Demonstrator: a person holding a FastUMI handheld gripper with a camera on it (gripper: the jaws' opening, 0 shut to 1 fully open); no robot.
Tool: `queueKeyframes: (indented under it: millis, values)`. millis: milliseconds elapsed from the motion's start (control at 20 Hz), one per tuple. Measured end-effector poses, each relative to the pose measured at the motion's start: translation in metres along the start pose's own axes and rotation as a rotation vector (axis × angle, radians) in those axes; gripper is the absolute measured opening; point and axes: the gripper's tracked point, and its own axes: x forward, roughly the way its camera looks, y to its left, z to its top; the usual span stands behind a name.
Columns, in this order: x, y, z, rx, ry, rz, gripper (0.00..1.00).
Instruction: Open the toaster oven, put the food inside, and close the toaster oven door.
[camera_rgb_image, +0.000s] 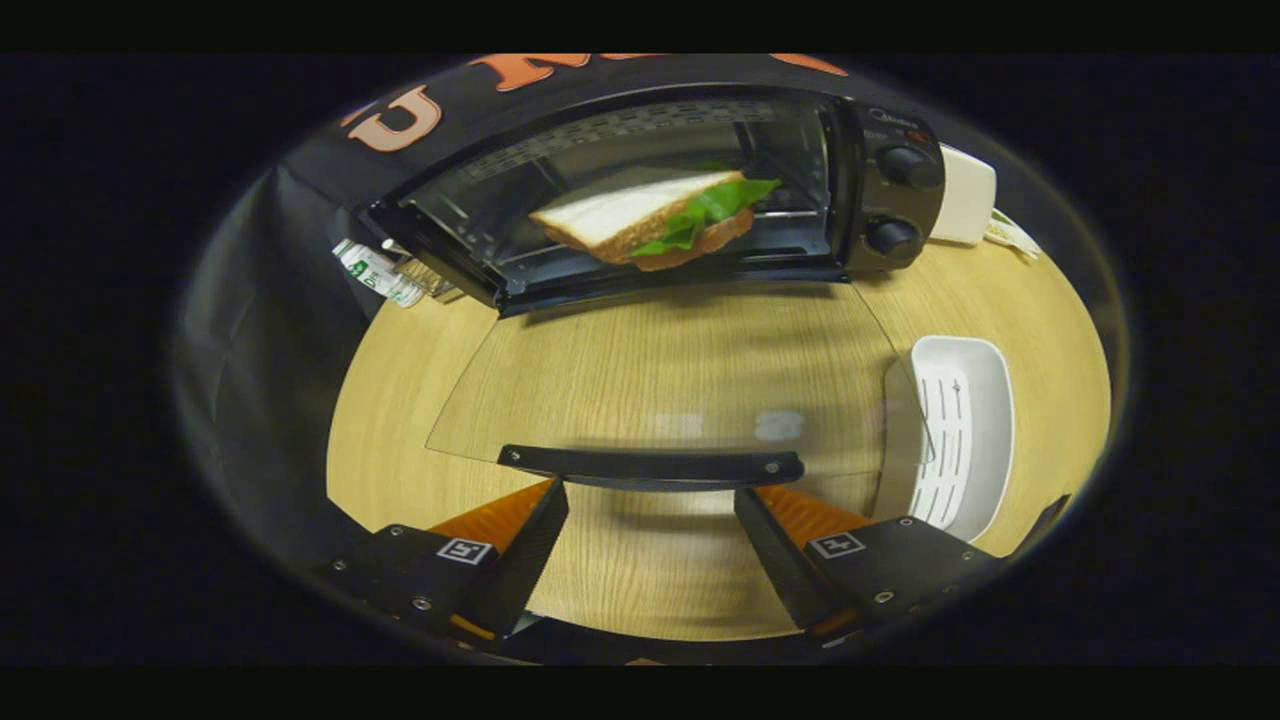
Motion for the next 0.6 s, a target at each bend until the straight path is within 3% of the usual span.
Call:
queueKeyframes:
  millis: [250,600]
  values:
    - [-0.030,0.021,0.052,-0.090,-0.135,0.041,0.99]
    - [-0.047,0.031,0.130,-0.110,-0.265,0.047,0.99]
